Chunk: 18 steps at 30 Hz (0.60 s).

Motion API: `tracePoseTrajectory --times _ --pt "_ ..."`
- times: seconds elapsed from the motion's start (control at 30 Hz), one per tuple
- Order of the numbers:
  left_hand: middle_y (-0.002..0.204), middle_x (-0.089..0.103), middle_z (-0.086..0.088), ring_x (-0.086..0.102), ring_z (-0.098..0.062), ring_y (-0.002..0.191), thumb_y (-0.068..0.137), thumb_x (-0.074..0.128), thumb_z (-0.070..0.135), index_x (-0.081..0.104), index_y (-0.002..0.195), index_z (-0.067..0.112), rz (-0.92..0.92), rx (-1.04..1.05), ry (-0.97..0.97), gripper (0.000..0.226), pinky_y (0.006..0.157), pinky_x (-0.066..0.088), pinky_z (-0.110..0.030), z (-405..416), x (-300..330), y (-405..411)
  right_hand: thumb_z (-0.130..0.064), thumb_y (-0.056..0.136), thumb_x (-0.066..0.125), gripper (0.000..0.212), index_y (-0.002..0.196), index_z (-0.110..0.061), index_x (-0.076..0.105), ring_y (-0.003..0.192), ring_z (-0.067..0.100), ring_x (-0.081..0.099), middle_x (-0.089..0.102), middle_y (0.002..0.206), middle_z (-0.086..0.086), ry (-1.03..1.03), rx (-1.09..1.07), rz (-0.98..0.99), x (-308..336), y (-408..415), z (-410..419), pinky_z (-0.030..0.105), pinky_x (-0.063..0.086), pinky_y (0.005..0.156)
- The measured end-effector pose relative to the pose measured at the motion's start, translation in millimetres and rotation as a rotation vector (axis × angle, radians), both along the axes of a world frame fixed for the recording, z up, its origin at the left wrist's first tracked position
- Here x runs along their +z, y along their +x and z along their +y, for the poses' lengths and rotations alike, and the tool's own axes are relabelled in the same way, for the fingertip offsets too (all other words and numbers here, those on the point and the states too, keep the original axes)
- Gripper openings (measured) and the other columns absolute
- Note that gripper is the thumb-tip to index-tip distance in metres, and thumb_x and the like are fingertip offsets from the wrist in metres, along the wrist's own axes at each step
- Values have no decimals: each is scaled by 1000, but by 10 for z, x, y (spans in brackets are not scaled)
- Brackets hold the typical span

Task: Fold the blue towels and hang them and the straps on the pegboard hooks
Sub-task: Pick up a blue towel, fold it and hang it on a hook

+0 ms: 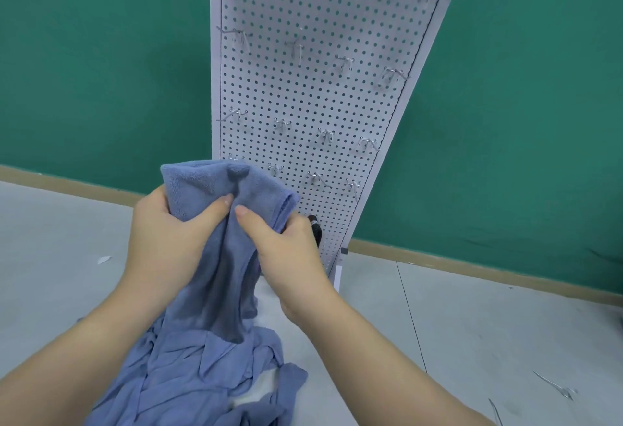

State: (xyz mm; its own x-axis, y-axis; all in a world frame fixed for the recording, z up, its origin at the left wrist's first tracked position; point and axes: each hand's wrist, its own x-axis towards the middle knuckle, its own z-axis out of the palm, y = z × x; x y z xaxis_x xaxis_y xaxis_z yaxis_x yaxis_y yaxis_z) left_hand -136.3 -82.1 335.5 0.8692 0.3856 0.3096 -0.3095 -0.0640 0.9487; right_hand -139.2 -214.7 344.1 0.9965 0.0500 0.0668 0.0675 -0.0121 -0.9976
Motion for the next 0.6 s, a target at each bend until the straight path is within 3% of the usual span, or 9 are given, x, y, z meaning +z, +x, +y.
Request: tracePoseTrajectory --times 0.07,0.13,0.17,0.23,0.3,0.33,0.4,0.47,0.6 --pt "81 75 23 68 7 72 86 82 17 71 88 29 7 29 38 16 61 53 -14 -24 -7 -14 -23 100 66 21 84 -12 73 83 15 72 77 83 -2 -113 -44 -82 -2 10 4 38 59 82" --pt "78 74 20 63 4 66 84 83 20 70 82 27 28 76 97 15 58 51 -14 -47 -26 -23 -25 102 61 36 67 -17 61 63 8 57 62 63 -11 -248 -74 -196 -15 11 12 31 48 65" --pt "73 72 18 59 3 62 83 83 21 69 78 24 35 98 129 15 55 48 -12 -58 -41 -31 -28 104 58 38 67 -20 57 63 7 54 58 63 -12 -325 -73 -251 -29 8 25 31 45 65" --pt "58 63 14 48 -1 54 82 82 19 65 69 17 41 119 185 22 49 41 -12 -85 -75 -52 -40 106 46 32 91 -21 66 83 13 60 64 87 -4 -472 -41 -320 -51 -16 69 36 49 79" --pt "53 52 13 40 -5 52 83 79 17 59 65 11 39 116 227 27 46 36 -14 -110 -102 -75 -46 106 35 44 119 -15 64 104 19 56 59 112 4 -577 4 -341 -97 -19 91 41 46 97" --pt "53 51 13 38 -5 52 83 78 17 58 64 10 33 115 242 29 46 35 -16 -119 -111 -81 -46 106 34 47 123 -13 63 108 20 54 56 115 5 -582 -3 -340 -114 -12 91 42 44 101" --pt "57 55 5 38 -5 53 84 79 17 60 66 9 -4 109 262 28 48 36 -19 -138 -119 -83 -44 107 39 42 115 -11 64 104 19 55 56 112 5 -505 -35 -284 -107 9 78 40 45 99" --pt "62 60 -4 42 -5 55 85 80 17 63 70 9 -66 96 284 24 49 38 -18 -170 -102 -99 -44 105 44 34 93 -17 62 86 15 54 56 95 3 -395 -73 -208 -83 56 46 33 46 82" --pt "64 59 -9 45 -9 57 86 80 15 63 74 4 -160 149 303 23 51 37 -18 -204 -84 -145 -31 107 50 42 66 -31 40 61 3 37 40 68 -12 -369 -132 -220 -4 79 -27 21 29 59"
